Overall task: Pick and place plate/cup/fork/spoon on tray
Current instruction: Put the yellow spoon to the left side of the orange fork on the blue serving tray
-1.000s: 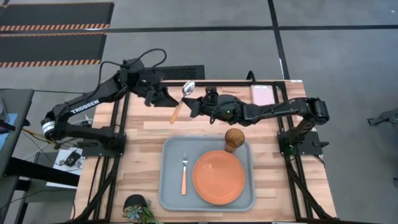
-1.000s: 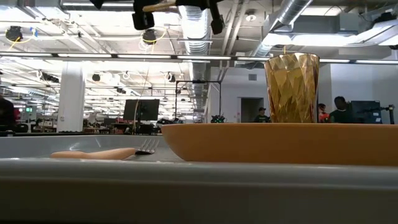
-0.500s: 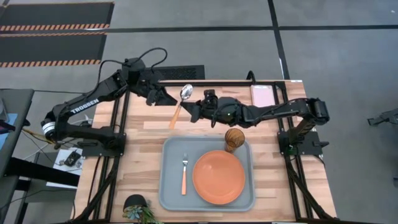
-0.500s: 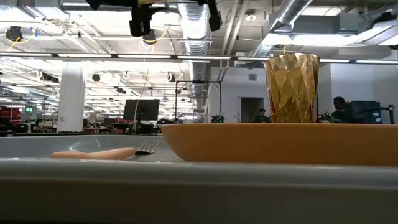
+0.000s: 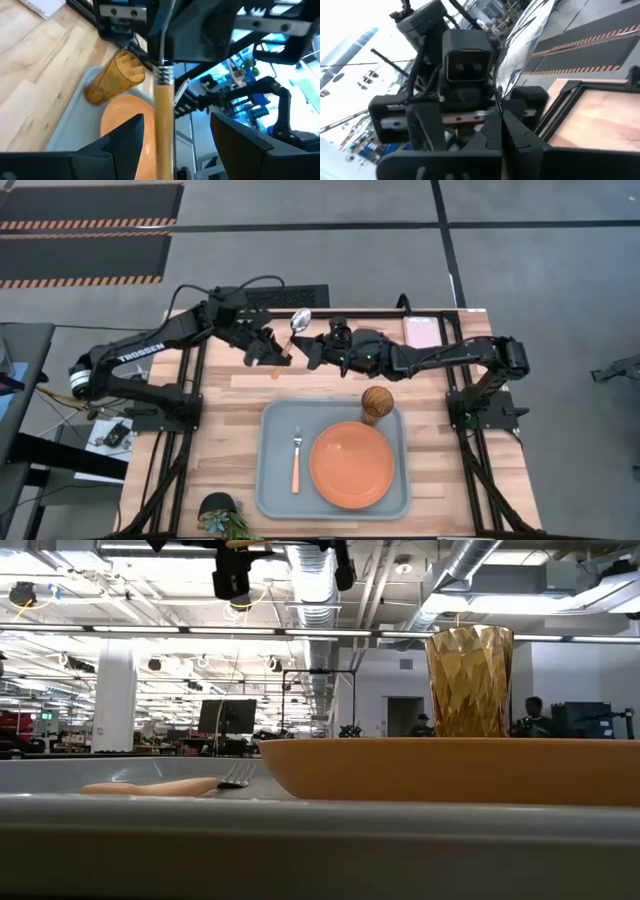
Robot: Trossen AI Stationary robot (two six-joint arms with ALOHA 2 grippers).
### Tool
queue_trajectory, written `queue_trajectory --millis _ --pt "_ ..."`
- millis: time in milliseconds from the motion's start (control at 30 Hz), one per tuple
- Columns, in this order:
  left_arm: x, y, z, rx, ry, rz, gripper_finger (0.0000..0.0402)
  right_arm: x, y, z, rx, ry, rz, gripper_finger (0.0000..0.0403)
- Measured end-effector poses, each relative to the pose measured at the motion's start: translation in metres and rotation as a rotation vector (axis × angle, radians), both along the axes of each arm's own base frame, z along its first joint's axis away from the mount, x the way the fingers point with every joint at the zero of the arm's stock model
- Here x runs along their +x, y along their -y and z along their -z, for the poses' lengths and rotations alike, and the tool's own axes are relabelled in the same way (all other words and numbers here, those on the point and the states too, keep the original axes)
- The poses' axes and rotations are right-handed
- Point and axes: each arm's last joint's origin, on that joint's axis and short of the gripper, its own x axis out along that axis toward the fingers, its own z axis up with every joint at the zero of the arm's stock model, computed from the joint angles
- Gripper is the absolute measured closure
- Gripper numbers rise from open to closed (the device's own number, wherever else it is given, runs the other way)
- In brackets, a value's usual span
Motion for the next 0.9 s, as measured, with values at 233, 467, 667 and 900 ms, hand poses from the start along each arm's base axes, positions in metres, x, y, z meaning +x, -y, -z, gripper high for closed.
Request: queue_trajectory --millis 233,467,667,900 --pt "0.005 -0.002 -0.001 0.026 0.024 -0.036 0.0216 0.000 0.001 0.002 0.001 -0.024 -0.007 0.0397" --pt "0.005 -0.003 0.001 0.030 0.005 -0.063 0.0336 0.000 0.001 0.002 -0.001 -0.023 -0.006 0.0397" --pt "0.005 -0.004 0.001 0.041 0.001 -0.084 0.0380 0.000 0.001 0.002 -0.003 -0.022 -0.005 0.0394" --pt "0.001 -0.005 0.011 0.110 -0.096 -0.141 0.0385 0.000 0.003 0.010 -0.018 -0.110 0.017 0.0340"
